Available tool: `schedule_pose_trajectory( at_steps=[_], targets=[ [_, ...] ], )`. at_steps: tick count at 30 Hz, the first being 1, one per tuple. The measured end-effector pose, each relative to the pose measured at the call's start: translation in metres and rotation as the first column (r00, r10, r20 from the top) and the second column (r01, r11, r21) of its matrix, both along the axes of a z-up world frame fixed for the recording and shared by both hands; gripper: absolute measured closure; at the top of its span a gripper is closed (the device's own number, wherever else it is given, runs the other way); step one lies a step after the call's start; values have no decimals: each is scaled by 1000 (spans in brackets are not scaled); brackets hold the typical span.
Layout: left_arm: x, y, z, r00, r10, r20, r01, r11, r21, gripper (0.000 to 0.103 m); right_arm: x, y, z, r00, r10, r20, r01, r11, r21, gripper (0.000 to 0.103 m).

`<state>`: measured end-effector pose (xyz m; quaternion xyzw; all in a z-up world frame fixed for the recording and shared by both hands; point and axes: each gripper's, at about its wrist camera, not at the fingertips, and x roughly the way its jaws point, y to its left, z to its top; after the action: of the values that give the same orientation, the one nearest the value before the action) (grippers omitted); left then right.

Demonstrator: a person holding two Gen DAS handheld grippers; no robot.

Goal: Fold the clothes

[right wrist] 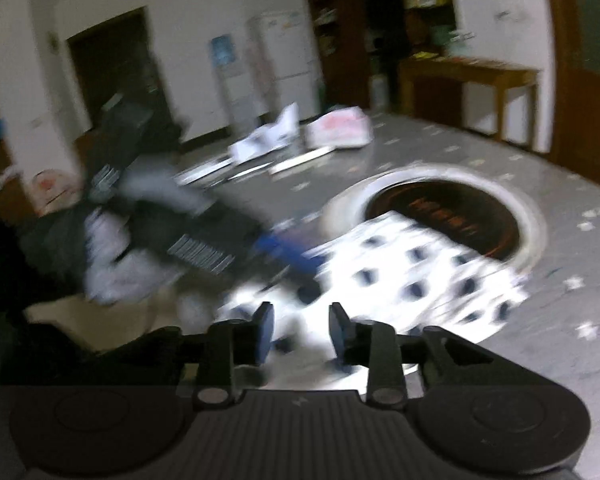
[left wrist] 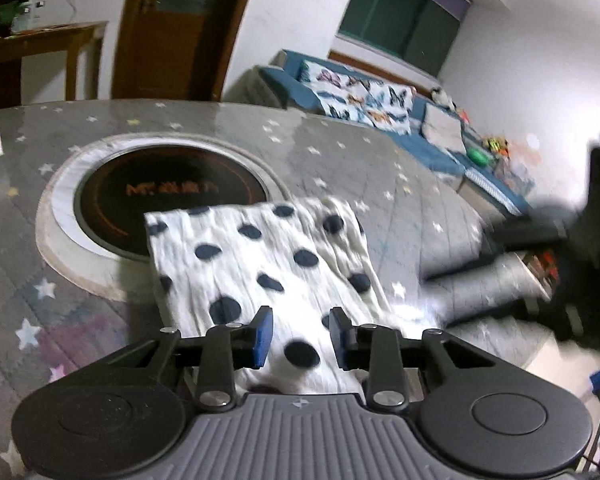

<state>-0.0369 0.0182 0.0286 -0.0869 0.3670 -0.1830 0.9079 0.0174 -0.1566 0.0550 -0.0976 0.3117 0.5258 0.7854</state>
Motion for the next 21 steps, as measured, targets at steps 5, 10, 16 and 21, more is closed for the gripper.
schedule_pose_trajectory(
  at_steps=[5,10,16,21],
  targets=[
    [-7,-6,-9,1000,-23,-21,23,999,31,70,44,16,-17,989,-140,43,142,990,-28,67],
    [-9,-7,-14,999,-24,-37,26,999,32,70,81,24,-50,969,-233,77,240,964,-116,68],
    [-11,-4,-21,998,-22,-57,24,999,21,70,108,3,-73,928,-371,34,371,914,-166,68],
    [-11,-6,-15,999,-18,-45,19,999,26,70,100,16,-45,954,-291,79,297,951,-89,68]
  ],
)
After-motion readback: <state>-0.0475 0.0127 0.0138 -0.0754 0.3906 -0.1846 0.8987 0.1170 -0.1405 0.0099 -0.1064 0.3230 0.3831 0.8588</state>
